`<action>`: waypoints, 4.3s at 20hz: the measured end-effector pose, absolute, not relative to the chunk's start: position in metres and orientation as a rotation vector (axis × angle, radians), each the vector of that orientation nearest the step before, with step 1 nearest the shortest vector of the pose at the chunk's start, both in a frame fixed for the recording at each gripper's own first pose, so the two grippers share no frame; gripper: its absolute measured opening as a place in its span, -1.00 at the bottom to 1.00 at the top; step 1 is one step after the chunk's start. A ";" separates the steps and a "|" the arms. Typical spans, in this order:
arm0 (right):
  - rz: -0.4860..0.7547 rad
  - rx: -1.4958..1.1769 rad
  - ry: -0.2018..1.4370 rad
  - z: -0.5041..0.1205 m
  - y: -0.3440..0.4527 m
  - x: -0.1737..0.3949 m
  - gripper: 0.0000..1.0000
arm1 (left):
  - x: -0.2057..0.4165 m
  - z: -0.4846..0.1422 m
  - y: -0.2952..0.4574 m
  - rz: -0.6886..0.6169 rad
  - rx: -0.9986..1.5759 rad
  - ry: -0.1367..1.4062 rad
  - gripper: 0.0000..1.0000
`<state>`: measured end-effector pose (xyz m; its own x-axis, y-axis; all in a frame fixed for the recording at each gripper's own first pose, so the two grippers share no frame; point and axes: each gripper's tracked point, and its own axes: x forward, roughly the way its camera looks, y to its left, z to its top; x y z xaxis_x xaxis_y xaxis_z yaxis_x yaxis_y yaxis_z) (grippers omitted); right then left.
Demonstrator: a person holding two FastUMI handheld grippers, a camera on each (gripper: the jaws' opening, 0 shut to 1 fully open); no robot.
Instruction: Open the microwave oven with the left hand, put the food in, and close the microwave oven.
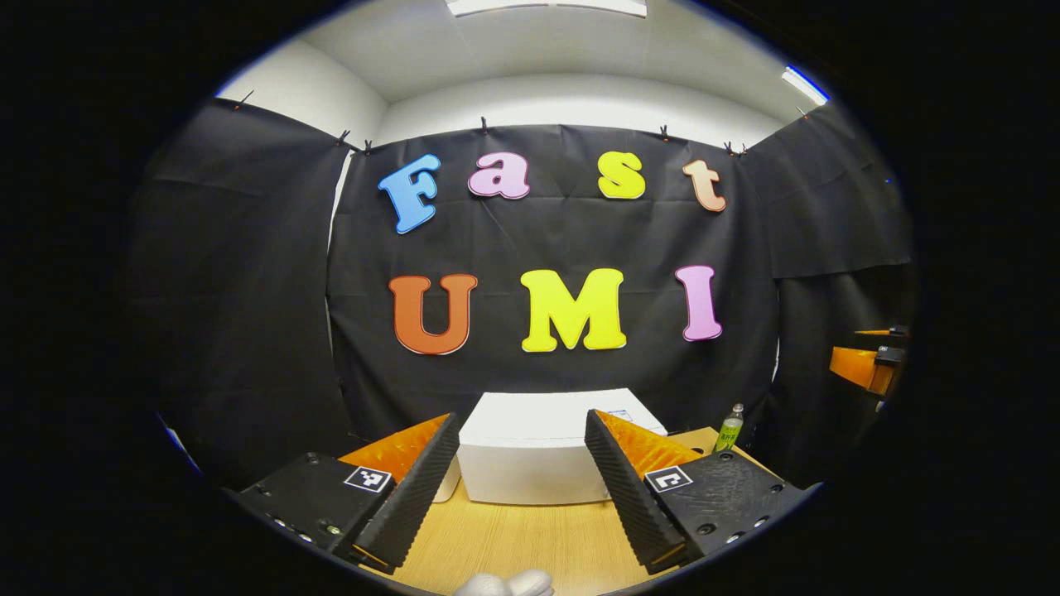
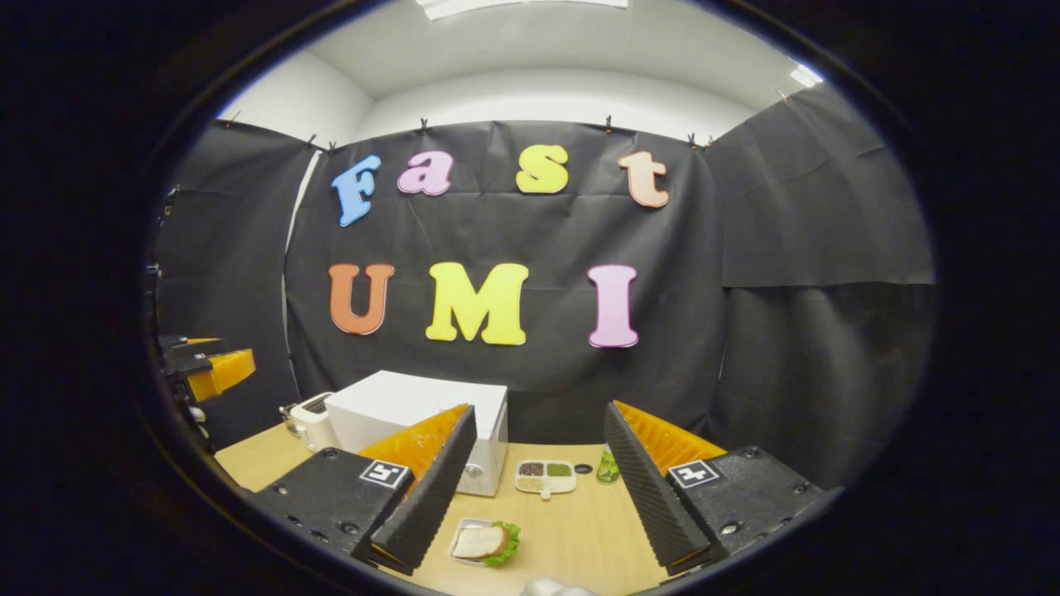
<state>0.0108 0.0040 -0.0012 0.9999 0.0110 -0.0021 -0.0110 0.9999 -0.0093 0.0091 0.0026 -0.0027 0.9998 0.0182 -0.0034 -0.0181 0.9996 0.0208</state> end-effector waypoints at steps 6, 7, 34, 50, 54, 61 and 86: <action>0.016 -0.010 0.001 -0.003 0.000 0.015 0.98 | 0.014 -0.006 0.000 0.025 0.030 0.005 0.90; 0.016 -0.010 0.000 -0.002 -0.001 0.016 0.98 | 0.014 -0.007 -0.001 0.027 0.030 0.007 0.90; -0.155 -0.061 0.139 -0.030 -0.082 0.007 0.98 | 0.237 -0.279 -0.170 -0.129 0.021 0.200 0.89; -0.131 -0.045 0.181 -0.039 -0.067 0.024 0.99 | 0.262 -0.296 -0.177 -0.196 -0.064 0.266 -0.87; -0.099 -0.088 0.153 -0.027 -0.058 0.034 0.99 | 0.258 -0.296 -0.177 -0.216 -0.055 0.277 -0.87; 0.022 -0.118 0.123 -0.029 -0.025 0.059 0.99 | 0.175 -0.296 -0.150 -0.277 -0.025 0.236 -0.86; 0.165 -0.041 0.193 -0.085 0.050 0.023 0.87 | 0.015 -0.292 0.060 -0.014 0.064 0.320 0.95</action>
